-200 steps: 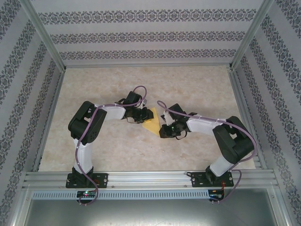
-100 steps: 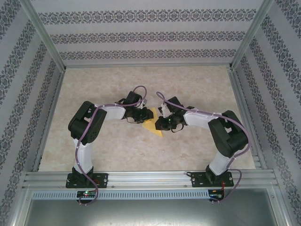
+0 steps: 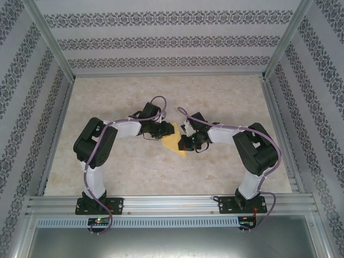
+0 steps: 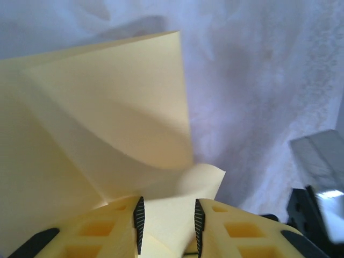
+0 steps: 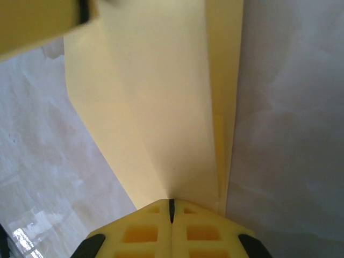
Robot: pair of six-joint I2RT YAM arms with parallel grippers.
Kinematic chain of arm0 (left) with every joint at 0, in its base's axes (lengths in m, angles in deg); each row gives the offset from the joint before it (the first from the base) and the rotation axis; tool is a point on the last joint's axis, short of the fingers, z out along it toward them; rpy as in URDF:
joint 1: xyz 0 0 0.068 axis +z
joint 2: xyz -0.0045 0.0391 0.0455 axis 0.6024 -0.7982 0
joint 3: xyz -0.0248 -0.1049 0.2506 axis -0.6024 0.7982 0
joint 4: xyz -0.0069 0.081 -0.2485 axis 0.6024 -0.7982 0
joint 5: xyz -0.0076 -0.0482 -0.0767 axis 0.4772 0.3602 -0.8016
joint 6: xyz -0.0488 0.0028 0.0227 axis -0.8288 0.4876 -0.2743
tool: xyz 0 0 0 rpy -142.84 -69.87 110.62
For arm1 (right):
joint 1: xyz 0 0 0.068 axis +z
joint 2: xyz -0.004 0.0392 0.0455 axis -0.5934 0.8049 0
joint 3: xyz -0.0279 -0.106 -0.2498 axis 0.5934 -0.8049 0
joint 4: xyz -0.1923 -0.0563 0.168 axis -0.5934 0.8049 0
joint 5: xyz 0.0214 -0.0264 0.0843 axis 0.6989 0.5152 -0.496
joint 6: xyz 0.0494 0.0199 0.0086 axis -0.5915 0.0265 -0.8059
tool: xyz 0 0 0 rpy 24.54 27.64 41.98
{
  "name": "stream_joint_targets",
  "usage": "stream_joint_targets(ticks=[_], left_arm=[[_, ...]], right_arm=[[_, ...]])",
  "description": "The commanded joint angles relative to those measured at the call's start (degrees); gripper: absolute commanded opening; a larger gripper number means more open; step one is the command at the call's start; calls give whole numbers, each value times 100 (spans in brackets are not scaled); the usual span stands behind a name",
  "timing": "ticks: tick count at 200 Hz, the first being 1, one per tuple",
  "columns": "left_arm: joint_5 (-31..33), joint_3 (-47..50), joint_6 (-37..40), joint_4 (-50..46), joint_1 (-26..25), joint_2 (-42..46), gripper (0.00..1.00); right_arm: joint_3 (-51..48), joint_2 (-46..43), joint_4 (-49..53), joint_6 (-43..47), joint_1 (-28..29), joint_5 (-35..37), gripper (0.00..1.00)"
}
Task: Fold a paper plane with a square sheet of paper (fold left side to right side)
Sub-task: Fourth fold the wing at the center of the table.
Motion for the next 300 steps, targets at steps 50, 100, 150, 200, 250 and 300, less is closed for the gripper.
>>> stream_joint_targets(ticks=[50,100,150,200,250,300], left_arm=[[-571,566,-165,1077,-436,278,18],[-522,586,-208,1394,-474,-192,15],[-405,624,-177,1760,-431,-565,13],[-232,675,-148,1780,-109,-679,11],[-140,-80,528,708,414,-857,12],[57,-968,1010,-59,882,-1345,12]], right_arm=[[-285,130,555,86,-82,629,0],[-295,199,541,107,-73,611,0],[-271,210,758,178,-64,696,0],[-284,251,976,249,-56,727,0],[-305,254,1110,293,-55,801,0],[-359,165,1112,286,-56,796,0]])
